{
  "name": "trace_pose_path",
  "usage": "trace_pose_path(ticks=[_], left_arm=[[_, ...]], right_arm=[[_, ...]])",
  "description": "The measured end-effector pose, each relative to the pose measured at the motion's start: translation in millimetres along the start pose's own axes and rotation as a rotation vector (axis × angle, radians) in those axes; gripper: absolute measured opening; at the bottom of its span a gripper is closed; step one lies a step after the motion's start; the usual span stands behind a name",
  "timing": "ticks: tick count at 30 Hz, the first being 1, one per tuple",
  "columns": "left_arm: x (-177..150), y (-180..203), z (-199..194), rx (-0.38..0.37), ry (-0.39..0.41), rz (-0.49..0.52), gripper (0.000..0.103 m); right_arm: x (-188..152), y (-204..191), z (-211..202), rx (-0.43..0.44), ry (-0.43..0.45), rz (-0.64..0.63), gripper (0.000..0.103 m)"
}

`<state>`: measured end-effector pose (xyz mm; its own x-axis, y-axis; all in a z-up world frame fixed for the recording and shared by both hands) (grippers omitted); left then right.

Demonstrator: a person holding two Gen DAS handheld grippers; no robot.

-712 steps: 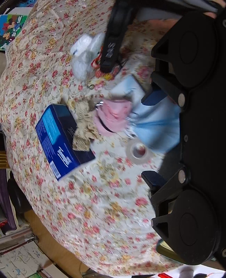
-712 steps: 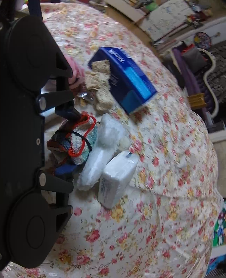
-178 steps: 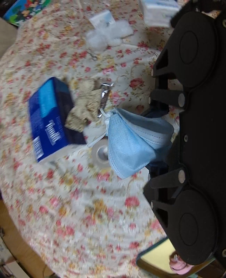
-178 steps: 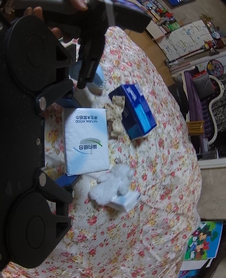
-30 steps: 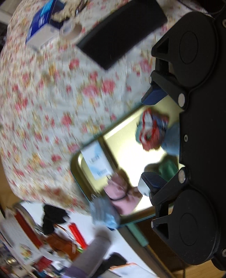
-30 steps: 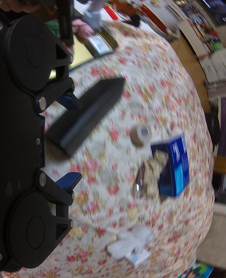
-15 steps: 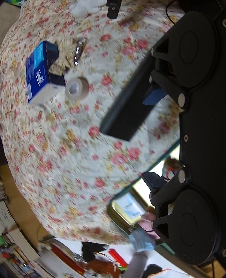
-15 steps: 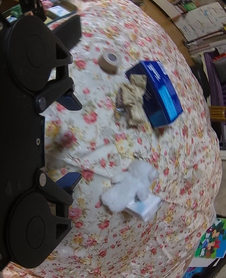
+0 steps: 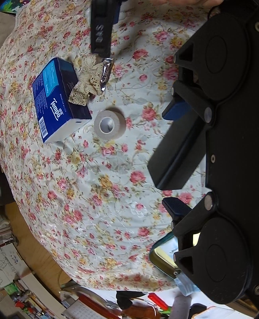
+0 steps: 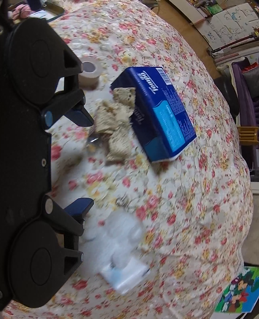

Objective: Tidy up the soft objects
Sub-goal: 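Grasp the lace ribbon with the right tool while the left tool nears the tape roll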

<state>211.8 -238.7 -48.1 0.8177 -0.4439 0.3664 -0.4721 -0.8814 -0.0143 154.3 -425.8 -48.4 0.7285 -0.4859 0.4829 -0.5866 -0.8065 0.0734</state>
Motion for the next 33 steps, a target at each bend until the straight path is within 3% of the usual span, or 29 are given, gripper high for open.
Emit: trace_pose_path(ticks=[9, 15, 17, 23, 29, 33], left_arm=[[19.9, 5.1, 11.7, 0.006, -0.003, -0.004, 0.082], [25.8, 7.6, 23.1, 0.021, -0.014, 0.003, 0.082], [28.1, 9.6, 27.7, 0.025, -0.017, 0.004, 0.082], [38.5, 18.2, 42.0, 0.021, -0.03, -0.022, 0.082], [48.1, 32.7, 56.7, 0.016, -0.048, -0.026, 0.081], [53.0, 41.8, 66.4, 0.014, -0.062, -0.024, 0.082]], right_arm=[[33.0, -19.4, 36.0, -0.01, -0.039, -0.001, 0.081], [29.1, -28.4, 63.6, 0.001, -0.065, -0.043, 0.079], [27.6, -29.8, 70.4, 0.023, -0.065, -0.055, 0.069], [30.1, -28.3, 64.1, 0.076, -0.063, -0.079, 0.05], [37.7, -3.2, 46.5, 0.038, -0.002, -0.031, 0.048], [42.6, 14.3, 41.0, 0.06, 0.026, 0.024, 0.048]])
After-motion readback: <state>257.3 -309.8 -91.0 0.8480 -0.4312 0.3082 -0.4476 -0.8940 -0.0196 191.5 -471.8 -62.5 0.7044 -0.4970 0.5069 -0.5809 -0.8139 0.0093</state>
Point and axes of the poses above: each gripper's, at about its wrist camera, not at the fingertips, and z roughly the way its jaws point, y to its right, x to its top, the point moved 7 cm from there along z, roughly the way its jaws point, and after that the axes turned 10 degrees about -z, right-handed, at the moved point
